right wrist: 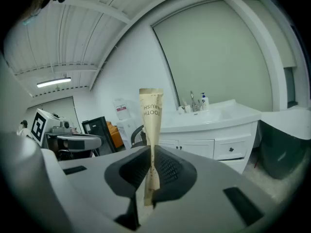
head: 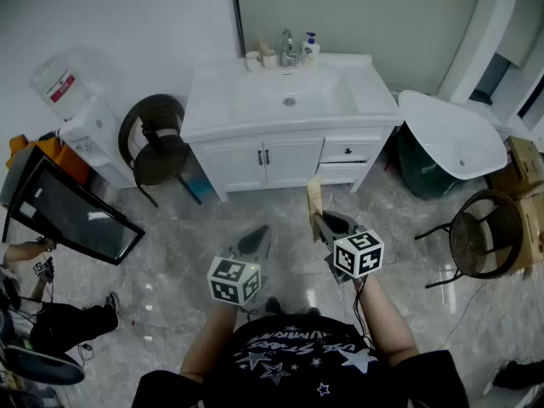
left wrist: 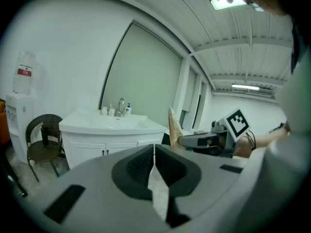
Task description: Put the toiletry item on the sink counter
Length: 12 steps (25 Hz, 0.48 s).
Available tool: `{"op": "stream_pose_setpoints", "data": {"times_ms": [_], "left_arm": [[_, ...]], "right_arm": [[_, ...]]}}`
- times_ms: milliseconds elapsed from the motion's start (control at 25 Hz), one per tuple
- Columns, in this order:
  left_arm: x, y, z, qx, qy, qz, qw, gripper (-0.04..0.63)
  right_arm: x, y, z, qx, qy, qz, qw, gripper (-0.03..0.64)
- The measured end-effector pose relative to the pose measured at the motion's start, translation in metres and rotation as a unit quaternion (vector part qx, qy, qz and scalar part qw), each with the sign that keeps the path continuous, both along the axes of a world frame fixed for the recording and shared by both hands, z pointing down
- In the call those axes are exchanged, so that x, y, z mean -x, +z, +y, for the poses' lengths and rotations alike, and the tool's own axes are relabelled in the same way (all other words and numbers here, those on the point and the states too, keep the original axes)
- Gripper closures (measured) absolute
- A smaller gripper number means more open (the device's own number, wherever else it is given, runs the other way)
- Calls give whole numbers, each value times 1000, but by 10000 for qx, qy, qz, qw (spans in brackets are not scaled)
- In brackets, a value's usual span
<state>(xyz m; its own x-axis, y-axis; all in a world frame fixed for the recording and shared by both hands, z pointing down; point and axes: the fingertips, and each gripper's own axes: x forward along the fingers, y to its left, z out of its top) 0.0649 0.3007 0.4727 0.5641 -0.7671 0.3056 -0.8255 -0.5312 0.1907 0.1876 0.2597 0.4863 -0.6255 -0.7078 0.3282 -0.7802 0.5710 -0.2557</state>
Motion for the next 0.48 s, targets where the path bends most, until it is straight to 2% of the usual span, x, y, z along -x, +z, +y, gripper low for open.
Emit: {"op": "stream_pose_setpoints", "data": {"times_ms": [480], "left_arm": [[12,5,-18,5,32,52,10000,575]], "right_arm": [[8,6,-16,56,117,75,9999,581]]}}
